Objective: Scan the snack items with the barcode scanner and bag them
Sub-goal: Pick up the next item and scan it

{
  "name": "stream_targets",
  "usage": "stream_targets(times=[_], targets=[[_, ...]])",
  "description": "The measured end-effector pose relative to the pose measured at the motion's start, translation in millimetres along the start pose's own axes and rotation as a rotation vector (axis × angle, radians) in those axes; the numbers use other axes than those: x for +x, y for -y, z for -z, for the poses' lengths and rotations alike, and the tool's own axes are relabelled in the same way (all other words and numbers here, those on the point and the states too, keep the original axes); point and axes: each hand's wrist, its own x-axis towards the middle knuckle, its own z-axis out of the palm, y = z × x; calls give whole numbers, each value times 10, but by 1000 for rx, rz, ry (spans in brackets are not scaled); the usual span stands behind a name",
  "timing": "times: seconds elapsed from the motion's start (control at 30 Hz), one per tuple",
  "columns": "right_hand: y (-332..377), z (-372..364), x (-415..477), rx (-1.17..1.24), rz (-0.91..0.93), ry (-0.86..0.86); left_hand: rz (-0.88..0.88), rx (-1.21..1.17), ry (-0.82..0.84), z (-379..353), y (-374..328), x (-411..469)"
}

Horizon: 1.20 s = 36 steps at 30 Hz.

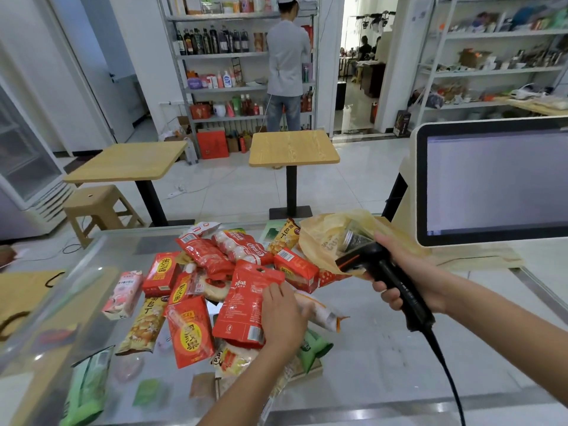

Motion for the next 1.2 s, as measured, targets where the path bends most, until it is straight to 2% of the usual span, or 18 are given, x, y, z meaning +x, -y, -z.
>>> stream_targets(times=[0.1, 0.2, 0.27, 0.33, 0.4, 0.53, 0.63, 0.73, 1.2], targets=[[-178, -21, 107, -20, -49, -55, 113, 161, 84, -9, -103, -34], [-329, -72, 176, -68, -73, -99, 192, 75, 255, 20, -193, 73], [-380, -97, 187, -64, -71, -123, 301, -139, 311, 46, -200, 165], [-387, -103, 164, -39, -57, -133, 374, -534, 327, 75, -152, 222], [-349, -115, 114, -44, -30, -147, 441, -861, 253, 136, -71, 223], [-215, -187, -31, -117, 65, -170, 460, -1150, 7, 301, 95, 301], [-144, -340, -116, -169, 113, -182, 437, -1321, -24, 465, 157, 437], [-159, -516, -123, -222, 145, -208, 417, -1392, -22, 560, 184, 541], [-176, -676, -272, -234, 183, -220, 432, -1378, -75, 596, 216, 817]])
